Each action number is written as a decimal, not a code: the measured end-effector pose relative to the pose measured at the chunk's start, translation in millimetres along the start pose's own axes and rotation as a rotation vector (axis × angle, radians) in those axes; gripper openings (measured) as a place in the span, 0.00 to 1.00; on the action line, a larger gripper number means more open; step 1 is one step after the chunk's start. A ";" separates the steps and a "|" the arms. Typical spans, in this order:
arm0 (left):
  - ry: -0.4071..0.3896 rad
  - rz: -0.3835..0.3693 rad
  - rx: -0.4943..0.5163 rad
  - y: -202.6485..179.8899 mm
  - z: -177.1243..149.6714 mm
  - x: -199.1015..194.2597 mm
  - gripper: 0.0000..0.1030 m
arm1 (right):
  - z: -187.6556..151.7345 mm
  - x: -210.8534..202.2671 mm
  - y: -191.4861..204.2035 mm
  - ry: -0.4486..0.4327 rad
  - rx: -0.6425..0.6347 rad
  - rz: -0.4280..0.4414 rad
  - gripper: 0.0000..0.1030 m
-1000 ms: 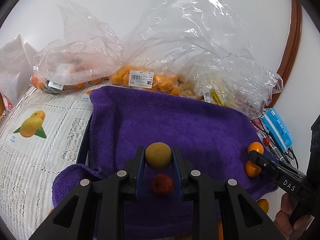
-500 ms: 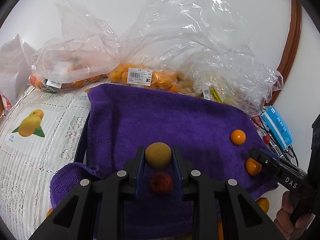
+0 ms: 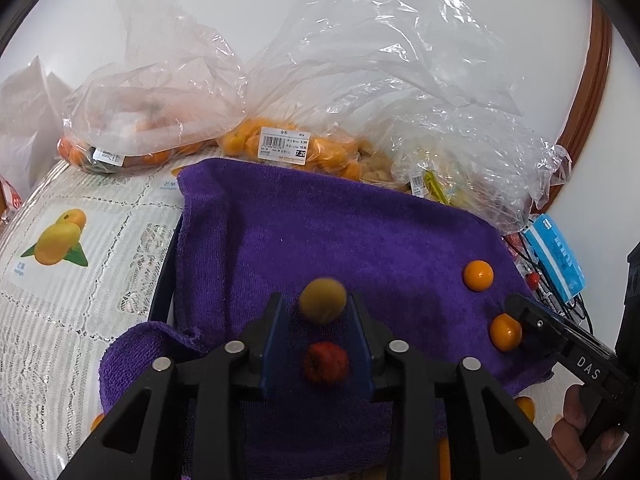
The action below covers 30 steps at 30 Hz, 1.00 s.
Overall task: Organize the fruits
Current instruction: 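Lower the orange and pale yellow fruit onto the towel and open both grippers, then move both grippers back from the towel toward the fruit row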
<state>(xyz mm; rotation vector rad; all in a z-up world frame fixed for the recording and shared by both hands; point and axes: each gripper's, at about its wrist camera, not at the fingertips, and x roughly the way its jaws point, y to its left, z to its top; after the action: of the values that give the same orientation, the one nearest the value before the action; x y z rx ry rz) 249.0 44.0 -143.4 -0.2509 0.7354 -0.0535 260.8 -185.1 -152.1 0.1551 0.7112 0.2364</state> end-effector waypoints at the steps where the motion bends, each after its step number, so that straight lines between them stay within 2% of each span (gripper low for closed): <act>1: 0.000 -0.001 -0.001 -0.1 0.0 -0.4 0.34 | -0.1 -0.6 0.7 -0.004 -0.003 -0.003 0.42; 11: -0.039 -0.012 -0.002 -2.1 0.1 -11.7 0.40 | 0.5 -13.1 6.5 -0.059 -0.018 -0.020 0.43; 18: -0.074 0.021 0.016 -4.0 0.0 -18.7 0.41 | 0.1 -29.9 20.8 -0.120 -0.083 -0.060 0.43; 23: -0.098 0.046 0.024 -3.5 -1.5 -26.6 0.41 | -2.7 -39.9 30.3 -0.117 -0.125 -0.019 0.43; 30: -0.137 0.072 0.022 0.2 -9.8 -45.2 0.42 | -17.8 -57.8 33.8 -0.132 -0.123 -0.002 0.50</act>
<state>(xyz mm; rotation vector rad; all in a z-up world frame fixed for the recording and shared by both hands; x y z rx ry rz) 208.9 48.2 -120.7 -0.2047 0.6068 0.0242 201.2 -166.9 -121.8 0.0519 0.5639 0.2654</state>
